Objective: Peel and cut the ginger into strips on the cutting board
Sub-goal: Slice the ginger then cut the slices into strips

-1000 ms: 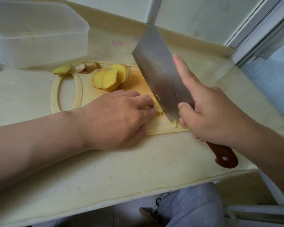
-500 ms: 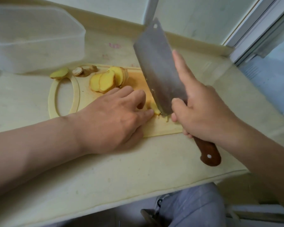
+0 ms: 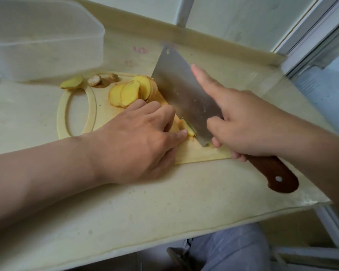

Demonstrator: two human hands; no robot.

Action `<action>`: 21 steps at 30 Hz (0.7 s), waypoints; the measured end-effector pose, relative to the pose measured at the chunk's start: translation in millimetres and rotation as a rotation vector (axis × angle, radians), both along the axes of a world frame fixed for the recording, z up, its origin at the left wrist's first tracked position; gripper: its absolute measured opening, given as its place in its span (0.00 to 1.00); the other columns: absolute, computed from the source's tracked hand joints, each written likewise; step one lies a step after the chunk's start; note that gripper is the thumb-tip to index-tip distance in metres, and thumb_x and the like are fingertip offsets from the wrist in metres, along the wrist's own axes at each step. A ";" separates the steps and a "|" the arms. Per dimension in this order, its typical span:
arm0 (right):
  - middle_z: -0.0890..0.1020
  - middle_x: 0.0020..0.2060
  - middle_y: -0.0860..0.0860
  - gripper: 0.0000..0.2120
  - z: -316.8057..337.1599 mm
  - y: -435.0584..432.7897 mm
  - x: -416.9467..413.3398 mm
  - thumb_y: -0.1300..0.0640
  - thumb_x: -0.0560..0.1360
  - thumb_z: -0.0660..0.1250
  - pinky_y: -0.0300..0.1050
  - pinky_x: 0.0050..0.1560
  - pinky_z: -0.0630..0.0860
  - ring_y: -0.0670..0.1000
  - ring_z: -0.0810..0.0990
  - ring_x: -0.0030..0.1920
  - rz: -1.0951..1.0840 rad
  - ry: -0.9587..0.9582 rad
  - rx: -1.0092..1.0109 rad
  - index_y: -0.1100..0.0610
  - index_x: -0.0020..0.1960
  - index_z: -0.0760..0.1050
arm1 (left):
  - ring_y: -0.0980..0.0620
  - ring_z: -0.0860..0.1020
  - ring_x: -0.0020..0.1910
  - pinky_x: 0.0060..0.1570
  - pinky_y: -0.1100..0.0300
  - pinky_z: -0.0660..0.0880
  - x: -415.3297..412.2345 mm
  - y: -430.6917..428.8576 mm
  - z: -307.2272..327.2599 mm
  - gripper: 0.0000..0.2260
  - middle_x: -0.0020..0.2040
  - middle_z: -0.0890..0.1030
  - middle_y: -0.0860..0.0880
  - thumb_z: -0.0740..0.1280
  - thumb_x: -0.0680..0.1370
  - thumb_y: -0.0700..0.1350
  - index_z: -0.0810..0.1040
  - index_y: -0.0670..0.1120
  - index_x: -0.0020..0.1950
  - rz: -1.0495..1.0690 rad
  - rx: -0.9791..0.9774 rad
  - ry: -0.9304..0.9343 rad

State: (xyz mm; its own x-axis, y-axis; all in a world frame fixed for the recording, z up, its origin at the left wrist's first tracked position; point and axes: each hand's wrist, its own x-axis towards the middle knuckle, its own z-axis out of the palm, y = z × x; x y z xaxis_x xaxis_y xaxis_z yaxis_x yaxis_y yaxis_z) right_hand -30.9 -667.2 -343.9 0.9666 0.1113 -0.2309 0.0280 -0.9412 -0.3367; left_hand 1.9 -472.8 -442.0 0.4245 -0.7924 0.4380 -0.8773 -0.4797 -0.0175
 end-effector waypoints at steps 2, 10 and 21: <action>0.83 0.37 0.53 0.45 2.9 4.7 9.6 0.63 0.79 0.58 0.53 0.24 0.82 0.54 0.82 0.24 0.022 0.014 -0.023 0.27 0.80 0.40 | 0.44 0.70 0.37 0.39 0.47 0.70 0.0 -0.3 0.7 0.20 0.43 0.73 0.44 0.55 0.82 0.52 0.81 0.44 0.62 -0.012 -0.003 0.008; 0.84 0.34 0.60 0.44 -17.4 -6.9 -30.4 0.61 0.82 0.58 0.59 0.29 0.82 0.60 0.81 0.27 -0.111 -0.190 0.162 0.21 0.76 0.38 | 0.43 0.71 0.36 0.38 0.47 0.71 0.4 0.1 -0.8 0.18 0.43 0.73 0.44 0.58 0.81 0.51 0.82 0.44 0.61 -0.011 -0.018 0.015; 0.83 0.36 0.55 0.43 0.2 2.9 -12.0 0.60 0.81 0.58 0.53 0.26 0.83 0.55 0.83 0.25 0.008 -0.025 -0.049 0.24 0.78 0.40 | 0.44 0.70 0.36 0.37 0.48 0.71 2.9 -0.2 -2.5 0.19 0.43 0.73 0.44 0.59 0.80 0.52 0.82 0.45 0.63 -0.013 -0.015 0.013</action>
